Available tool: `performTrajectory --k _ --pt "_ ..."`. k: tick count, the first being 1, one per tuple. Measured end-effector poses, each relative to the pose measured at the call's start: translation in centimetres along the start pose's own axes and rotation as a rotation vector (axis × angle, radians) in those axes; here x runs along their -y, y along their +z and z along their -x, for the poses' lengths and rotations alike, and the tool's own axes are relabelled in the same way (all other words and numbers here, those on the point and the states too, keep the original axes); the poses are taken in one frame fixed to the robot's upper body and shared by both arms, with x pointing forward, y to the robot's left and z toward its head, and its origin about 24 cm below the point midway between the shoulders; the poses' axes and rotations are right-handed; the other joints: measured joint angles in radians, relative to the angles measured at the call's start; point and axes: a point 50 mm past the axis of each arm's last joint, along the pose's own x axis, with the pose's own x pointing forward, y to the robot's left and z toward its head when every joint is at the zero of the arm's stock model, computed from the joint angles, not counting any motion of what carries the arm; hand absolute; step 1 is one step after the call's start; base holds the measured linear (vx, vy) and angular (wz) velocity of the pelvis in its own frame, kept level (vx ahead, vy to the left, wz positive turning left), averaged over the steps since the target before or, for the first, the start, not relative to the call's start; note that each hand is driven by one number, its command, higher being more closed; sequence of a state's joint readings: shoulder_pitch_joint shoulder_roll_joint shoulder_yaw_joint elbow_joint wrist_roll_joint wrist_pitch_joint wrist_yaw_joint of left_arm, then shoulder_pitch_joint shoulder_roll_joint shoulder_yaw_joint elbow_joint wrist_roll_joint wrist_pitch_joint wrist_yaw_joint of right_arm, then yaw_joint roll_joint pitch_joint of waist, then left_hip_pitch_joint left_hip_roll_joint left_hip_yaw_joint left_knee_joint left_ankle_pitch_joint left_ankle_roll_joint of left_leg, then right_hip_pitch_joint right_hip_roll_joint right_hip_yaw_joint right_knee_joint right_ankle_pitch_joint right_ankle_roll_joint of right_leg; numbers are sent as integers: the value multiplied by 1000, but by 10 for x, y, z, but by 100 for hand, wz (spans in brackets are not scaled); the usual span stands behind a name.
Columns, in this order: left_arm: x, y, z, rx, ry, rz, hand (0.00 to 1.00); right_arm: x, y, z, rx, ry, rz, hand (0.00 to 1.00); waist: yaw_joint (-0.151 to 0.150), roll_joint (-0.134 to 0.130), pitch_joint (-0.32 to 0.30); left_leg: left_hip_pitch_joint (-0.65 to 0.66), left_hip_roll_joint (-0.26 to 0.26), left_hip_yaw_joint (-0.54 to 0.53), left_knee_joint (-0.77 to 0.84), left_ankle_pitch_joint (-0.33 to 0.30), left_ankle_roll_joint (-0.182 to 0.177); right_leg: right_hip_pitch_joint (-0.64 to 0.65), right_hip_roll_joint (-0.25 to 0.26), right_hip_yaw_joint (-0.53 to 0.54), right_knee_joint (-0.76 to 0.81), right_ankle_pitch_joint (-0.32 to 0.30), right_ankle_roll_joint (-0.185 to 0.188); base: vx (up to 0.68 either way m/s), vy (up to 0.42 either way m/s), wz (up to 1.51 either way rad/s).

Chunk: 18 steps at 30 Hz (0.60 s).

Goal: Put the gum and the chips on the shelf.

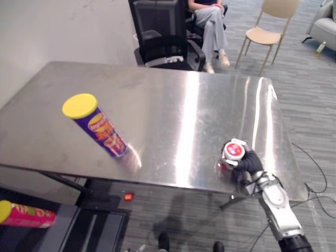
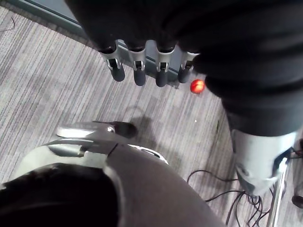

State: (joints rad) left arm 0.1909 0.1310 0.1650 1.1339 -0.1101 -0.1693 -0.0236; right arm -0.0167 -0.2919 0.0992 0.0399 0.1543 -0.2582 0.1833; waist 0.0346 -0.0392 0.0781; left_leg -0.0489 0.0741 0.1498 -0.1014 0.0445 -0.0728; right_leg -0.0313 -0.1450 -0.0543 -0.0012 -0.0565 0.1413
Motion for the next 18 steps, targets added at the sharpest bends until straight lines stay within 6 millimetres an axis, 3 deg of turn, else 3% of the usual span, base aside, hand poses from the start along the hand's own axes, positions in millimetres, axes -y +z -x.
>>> performTrajectory --k 10,18 --pt "0 1 0 0 3 -9 0 -2 3 -1 13 -44 -21 100 -1 0 0 8 0 -2 4 0 0 9 0 -1 2 0 0 0 0 1" --pt "-1 2 0 5 18 -6 0 25 42 -1 172 -192 54 100 -2 2 2 34 -3 -26 4 5 2 41 -4 -25 17 -1 0 -23 3 7"
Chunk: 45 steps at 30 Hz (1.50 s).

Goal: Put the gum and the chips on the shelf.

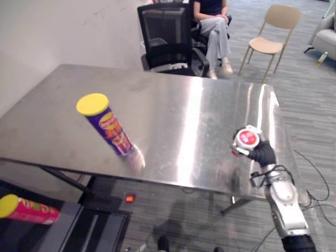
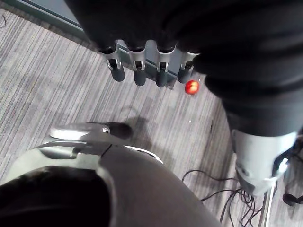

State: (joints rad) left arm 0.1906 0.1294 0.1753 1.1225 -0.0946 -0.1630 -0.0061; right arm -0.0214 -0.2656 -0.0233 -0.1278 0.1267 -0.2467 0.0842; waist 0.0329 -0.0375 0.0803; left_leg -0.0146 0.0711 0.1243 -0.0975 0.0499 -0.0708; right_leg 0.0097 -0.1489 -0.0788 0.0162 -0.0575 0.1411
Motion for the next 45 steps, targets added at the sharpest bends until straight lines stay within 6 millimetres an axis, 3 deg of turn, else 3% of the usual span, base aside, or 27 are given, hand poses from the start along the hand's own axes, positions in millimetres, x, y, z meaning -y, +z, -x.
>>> performTrajectory --k 5,10,17,20,23,25,28,30,31,32,33,34,36,37,38,42,45 --pt "-1 -2 0 -10 11 30 0 19 15 0 62 -102 16 100 0 2 0 0 -6 -4 -5 4 -3 -1 -7 -7 3 -7 -10 -67 14 3" --pt "-1 -4 1 -24 12 37 0 24 20 -3 94 -132 -38 100 0 1 -1 0 -8 -3 -5 6 -2 -1 -10 -8 2 -7 -10 -7 3 0" --pt "0 -4 0 -25 -3 36 0 22 15 -3 75 -130 -66 100 6 3 -3 1 -4 5 3 9 2 -18 -8 4 33 -6 -6 36 -3 -3" --pt "1 0 0 -20 -17 45 0 16 5 -3 29 -132 -116 100 10 8 25 -55 7 -7 151 -54 4 -61 -13 -1 163 -37 -16 -9 1 6" --pt "2 1 -1 -21 -29 73 0 -1 1 -6 12 -81 -159 100 10 11 33 -114 4 -68 272 -104 1 -54 -26 -54 213 -88 -36 -100 -30 48" --pt "6 10 -4 2 -34 139 0 -14 1 -12 15 -23 -179 100 13 25 40 -183 -6 -178 261 -65 -9 -56 -21 -160 205 -106 -43 -175 -87 126" --pt "9 15 -5 23 -39 204 0 -10 1 -12 19 -32 -183 100 25 54 49 -210 -4 -294 107 0 -31 -68 -9 -326 216 -120 -72 -230 -157 167" --pt "9 16 -6 16 -29 232 0 -2 4 -15 36 -56 -169 100 43 29 65 -239 26 -118 83 -32 63 -78 -43 -424 202 -119 -112 -197 -113 167" --pt "10 14 -6 -2 -29 253 0 8 6 -17 50 -119 -163 100 46 19 72 -287 35 82 241 0 129 -79 -102 -501 220 -117 -116 -115 -27 142" --pt "8 12 -6 -9 -21 265 0 12 6 -16 49 -143 -161 100 46 7 79 -289 43 137 306 3 136 -72 -121 -531 224 -111 -108 -107 -64 163" --pt "5 5 -3 -22 -7 281 0 18 7 -15 51 -173 -151 100 46 13 76 -271 83 196 413 -10 128 -60 -140 -580 230 -109 -105 -110 -40 126" --pt "4 -3 -1 -37 3 298 0 21 7 -15 53 -184 -145 100 47 28 67 -240 136 215 493 -75 90 -55 -147 -621 237 -106 -101 -109 3 121" --pt "5 -11 2 -59 6 317 0 25 7 -13 52 -201 -138 100 46 42 58 -217 207 237 564 -123 60 -58 -161 -669 259 -104 -97 -83 264 158" --pt "0 -9 2 -39 -8 320 0 31 0 -2 19 -265 -157 100 25 21 30 -225 143 272 440 -142 33 -21 -199 -813 214 -43 -45 -103 525 239" --pt "-1 -8 2 -35 -9 309 0 30 1 -3 24 -262 -164 100 25 18 29 -224 117 270 390 -142 33 -18 -203 -832 204 -36 -42 -104 532 230" --pt "-2 -10 3 -43 -7 292 0 27 -2 1 14 -279 -180 100 24 19 29 -223 93 272 322 -134 38 -9 -208 -854 198 -1 -41 -68 163 37" --pt "-3 -8 2 -39 -5 264 0 39 -3 8 -1 -344 -146 100 27 12 61 -231 77 248 313 -128 47 -19 -261 -854 299 12 -51 -110 104 29"
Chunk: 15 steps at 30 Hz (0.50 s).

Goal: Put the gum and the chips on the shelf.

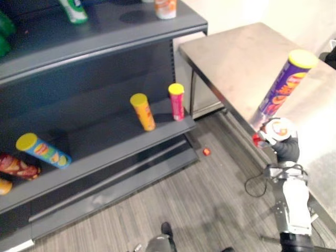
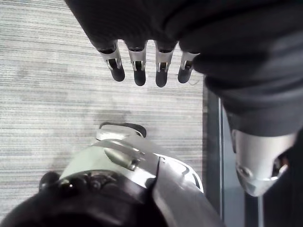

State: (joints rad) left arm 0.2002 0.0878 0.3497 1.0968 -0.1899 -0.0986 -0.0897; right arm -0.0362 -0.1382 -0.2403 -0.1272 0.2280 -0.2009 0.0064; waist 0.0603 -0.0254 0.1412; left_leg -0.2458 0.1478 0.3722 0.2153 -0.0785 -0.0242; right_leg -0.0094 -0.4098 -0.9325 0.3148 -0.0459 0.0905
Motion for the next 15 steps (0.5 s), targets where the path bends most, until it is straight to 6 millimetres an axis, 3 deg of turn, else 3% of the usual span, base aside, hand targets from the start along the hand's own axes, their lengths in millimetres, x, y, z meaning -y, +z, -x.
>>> performTrajectory --k 4,9,15 --pt "-15 9 0 25 43 -2 0 1 -1 1 -11 -14 29 100 35 -47 26 29 -42 -5 -76 30 -3 -7 -7 49 -37 20 -8 -52 108 12" --pt "-17 7 1 26 57 41 0 -13 -10 1 -51 61 15 100 56 -47 28 83 -66 5 -204 89 -5 0 20 126 -97 49 -17 -11 30 5" --pt "-15 8 1 40 48 59 0 -14 -11 3 -62 90 15 100 52 -46 28 130 -50 8 -317 168 -17 13 70 128 -124 46 -19 23 -84 1"
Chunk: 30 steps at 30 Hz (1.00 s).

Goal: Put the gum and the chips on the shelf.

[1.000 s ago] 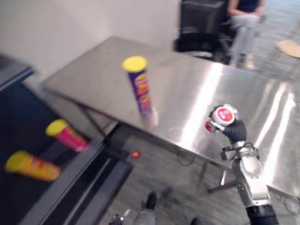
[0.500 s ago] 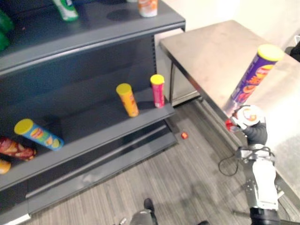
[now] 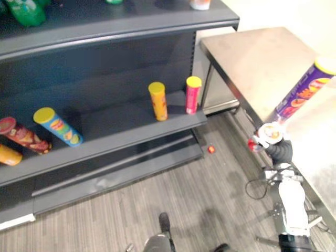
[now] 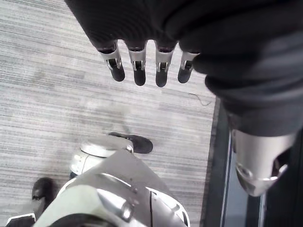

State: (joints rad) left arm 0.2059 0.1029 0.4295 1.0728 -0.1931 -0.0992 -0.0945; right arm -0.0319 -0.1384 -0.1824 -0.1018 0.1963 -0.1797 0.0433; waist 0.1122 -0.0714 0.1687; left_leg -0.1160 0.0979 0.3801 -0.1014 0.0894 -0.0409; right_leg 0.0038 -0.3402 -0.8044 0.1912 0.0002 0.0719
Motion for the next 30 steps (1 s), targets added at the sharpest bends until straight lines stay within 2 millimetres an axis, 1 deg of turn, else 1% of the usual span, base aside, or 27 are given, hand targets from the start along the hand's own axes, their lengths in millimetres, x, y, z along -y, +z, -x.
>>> performTrajectory --k 5,7,8,9,11,13,14,15,16,17,18,19,20,21,22,23,24,25,27,28,29,30 --pt "5 -3 0 -7 -13 7 0 -2 -1 1 -5 16 -1 100 1 -1 -1 1 -3 -5 0 8 -3 5 -2 1 1 0 0 59 -45 5" --pt "5 -3 0 -6 -13 5 0 -8 -3 0 -13 40 -9 100 3 -3 -1 2 -6 -5 7 5 1 7 -7 3 5 0 0 81 -21 10" --pt "6 1 0 11 -21 -7 0 -17 -8 -3 -29 73 -20 100 5 -11 3 -24 -2 -10 59 -12 14 7 -12 3 11 0 0 73 -23 10" --pt "7 4 0 25 -26 -9 0 -20 -9 -4 -35 85 -24 100 8 -16 6 -47 4 -12 110 -31 21 7 -14 3 12 1 0 89 -13 13" --pt "10 10 -1 56 -36 42 0 -29 -10 -5 -36 120 -33 100 33 -16 8 -125 36 -28 300 -126 34 26 -7 0 13 2 2 63 16 20" --pt "10 10 -1 54 -38 38 0 -30 -10 -5 -35 125 -34 100 33 -15 9 -137 36 -44 334 -153 36 42 -11 3 25 3 1 3 46 37" --pt "9 8 0 46 -43 30 0 -30 -10 -5 -37 128 -33 100 32 -14 8 -139 23 -77 352 -190 44 49 -35 47 86 6 -4 -15 96 70" --pt "9 7 0 42 -47 18 0 -27 -11 -3 -45 128 -24 100 25 -10 8 -132 6 -111 350 -193 50 33 -52 121 160 28 -50 40 190 114" --pt "11 6 0 34 -62 -20 0 -20 -12 3 -62 139 10 100 17 21 13 -109 5 -168 336 -194 57 -63 -23 372 311 74 -177 70 199 109" --pt "11 5 0 29 -65 -31 0 -19 -14 6 -71 144 14 100 10 36 16 -108 10 -203 329 -193 59 -88 24 486 318 30 -134 96 176 132" --pt "6 7 0 31 -50 -43 0 -21 -15 11 -81 163 8 100 -6 36 15 -102 -5 -258 306 -180 79 -108 109 640 294 -67 -65 66 75 108" --pt "2 8 0 32 -40 -49 0 -23 -15 12 -83 175 6 100 -16 28 15 -94 -17 -271 290 -173 88 -116 134 686 272 -90 -48 112 73 132" --pt "-3 7 0 22 -26 -54 0 -25 -14 15 -82 197 3 100 -29 19 16 -71 -47 -296 262 -159 88 -118 153 725 233 -109 -29 146 72 115" --pt "-5 5 0 14 -22 -56 0 -28 -14 19 -85 211 -1 100 -31 15 14 -45 -78 -320 241 -155 85 -122 168 738 191 -114 -21 174 67 116" --pt "-4 5 0 15 -23 -56 0 -30 -14 20 -88 223 -4 100 -31 17 13 -33 -97 -343 232 -154 84 -127 180 753 161 -113 -20 145 50 87" --pt "-4 6 0 17 -24 -58 0 -31 -15 22 -90 231 -5 100 -31 17 11 -30 -108 -357 228 -154 84 -133 186 762 143 -113 -19 128 25 86" --pt "-4 7 0 24 -24 -61 0 -34 -14 23 -89 254 -10 100 -33 12 7 -32 -118 -368 225 -154 83 -146 192 766 108 -106 -9 154 -13 84" --pt "-4 8 0 29 -21 -57 0 -39 -14 23 -88 277 -16 100 -30 7 3 -29 -124 -376 221 -154 82 -156 193 760 68 -92 12 167 -37 73" --pt "-6 7 0 22 -13 -50 0 -45 -14 23 -86 308 -25 100 -26 -2 -3 -29 -134 -406 215 -151 70 -151 196 748 -8 -68 33 178 -83 47" --pt "-6 6 0 22 -11 -47 0 -46 -14 24 -85 313 -28 100 -26 -11 -8 -29 -139 -417 211 -150 66 -146 196 744 -34 -61 35 252 -171 62" --pt "-7 7 0 25 -7 -39 0 -47 -14 24 -87 315 -35 100 -29 -26 -19 -31 -150 -438 210 -143 63 -125 191 723 -85 -14 25 220 -172 53" --pt "-4 6 0 23 -13 -32 0 -48 -14 24 -85 311 -46 100 -29 -23 -25 -34 -145 -452 211 -142 55 -106 197 703 -112 -17 29 245 -225 54"
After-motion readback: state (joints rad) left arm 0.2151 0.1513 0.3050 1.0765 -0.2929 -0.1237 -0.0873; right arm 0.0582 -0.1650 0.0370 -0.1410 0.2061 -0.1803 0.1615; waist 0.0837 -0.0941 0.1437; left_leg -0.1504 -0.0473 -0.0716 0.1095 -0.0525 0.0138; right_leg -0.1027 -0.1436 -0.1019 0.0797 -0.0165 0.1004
